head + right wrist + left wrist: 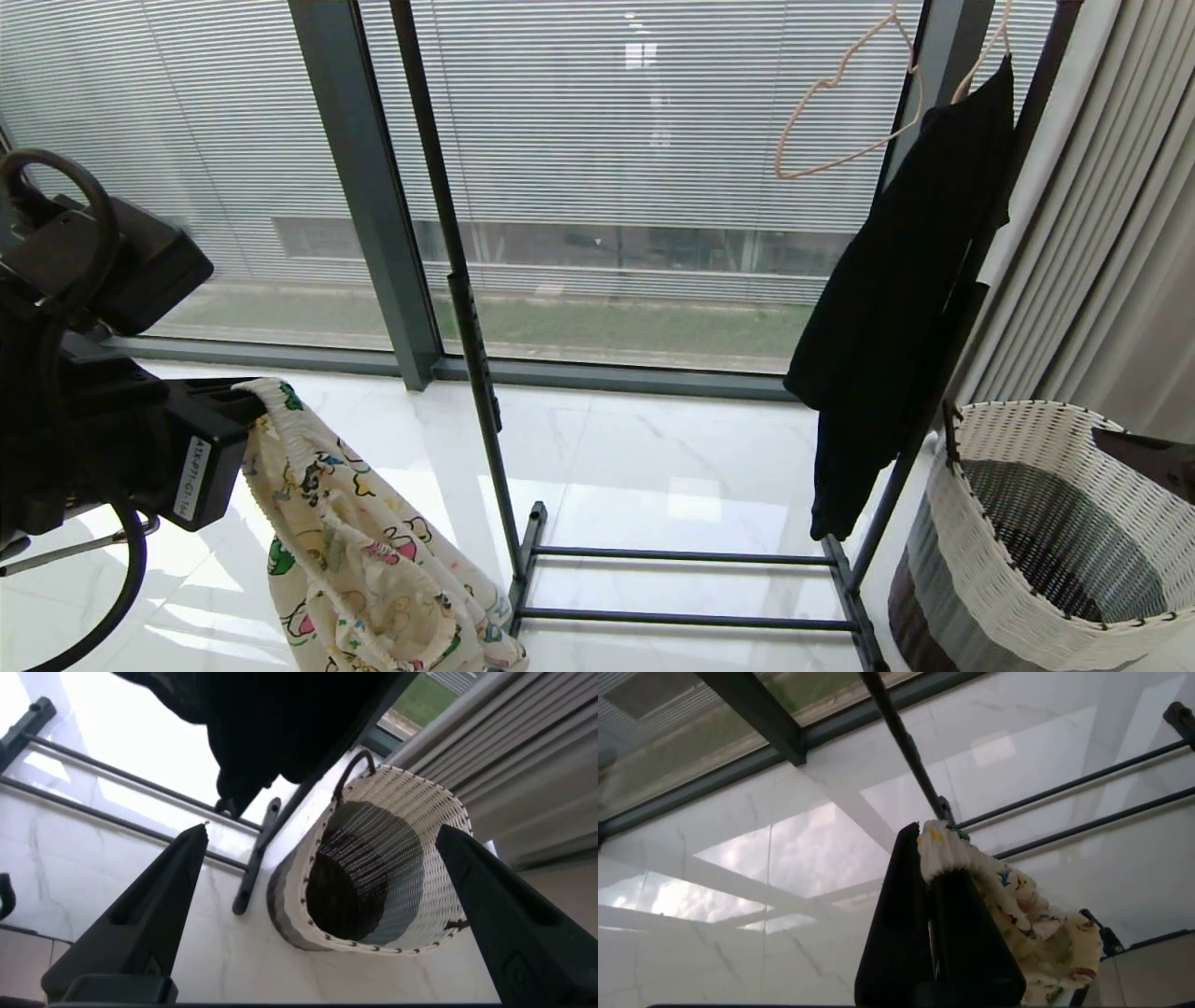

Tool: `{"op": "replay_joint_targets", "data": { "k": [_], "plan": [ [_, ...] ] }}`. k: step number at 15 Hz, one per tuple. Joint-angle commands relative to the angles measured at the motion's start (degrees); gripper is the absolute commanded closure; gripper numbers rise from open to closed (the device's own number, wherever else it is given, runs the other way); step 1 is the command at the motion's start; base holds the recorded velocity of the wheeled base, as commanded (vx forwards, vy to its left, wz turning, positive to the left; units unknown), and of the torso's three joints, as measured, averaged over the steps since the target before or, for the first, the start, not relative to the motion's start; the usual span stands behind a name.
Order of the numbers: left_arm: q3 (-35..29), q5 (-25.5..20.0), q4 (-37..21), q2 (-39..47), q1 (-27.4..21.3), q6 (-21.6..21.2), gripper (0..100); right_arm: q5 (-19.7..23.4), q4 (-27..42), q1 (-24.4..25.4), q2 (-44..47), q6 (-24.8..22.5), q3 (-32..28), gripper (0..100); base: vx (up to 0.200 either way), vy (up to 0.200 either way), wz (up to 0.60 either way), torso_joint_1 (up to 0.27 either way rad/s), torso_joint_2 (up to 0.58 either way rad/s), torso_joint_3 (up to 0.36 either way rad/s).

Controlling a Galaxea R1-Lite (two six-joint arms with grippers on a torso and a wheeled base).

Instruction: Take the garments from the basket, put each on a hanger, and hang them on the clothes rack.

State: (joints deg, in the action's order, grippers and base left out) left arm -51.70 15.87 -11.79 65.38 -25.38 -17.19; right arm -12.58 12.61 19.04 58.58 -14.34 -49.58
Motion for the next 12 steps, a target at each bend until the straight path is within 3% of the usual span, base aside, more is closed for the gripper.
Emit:
{"op": "replay_joint_targets", "data": {
  "k": [1,4,8,12],
  "plan": [
    [0.55,0.04,0.1,0.1,-0.02,0.05,100,0.01,-0.3,-0.32,0.14,0.01,0.54,0,0.0,0.2,0.0,0.002,0.0,-0.002],
    [1.69,0.04,1.77,-0.08,-0.11,-0.21,100,0.01,-0.3,-0.41,-0.13,1.15,0.8,0,0.0,0.0,0.0,0.007,-0.02,-0.009],
    [2.48,0.04,2.91,-0.69,-0.02,-0.3,100,0.01,-0.92,-0.67,-0.13,1.94,0.71,0,0.0,0.0,0.0,0.049,-0.24,-0.249],
    [2.75,1.0,2.91,-0.78,-0.02,-0.3,100,0.01,-2.5,-0.67,-0.13,1.94,0.71,0,0.0,0.0,0.0,0.186,-0.53,-0.291]
  ]
}}
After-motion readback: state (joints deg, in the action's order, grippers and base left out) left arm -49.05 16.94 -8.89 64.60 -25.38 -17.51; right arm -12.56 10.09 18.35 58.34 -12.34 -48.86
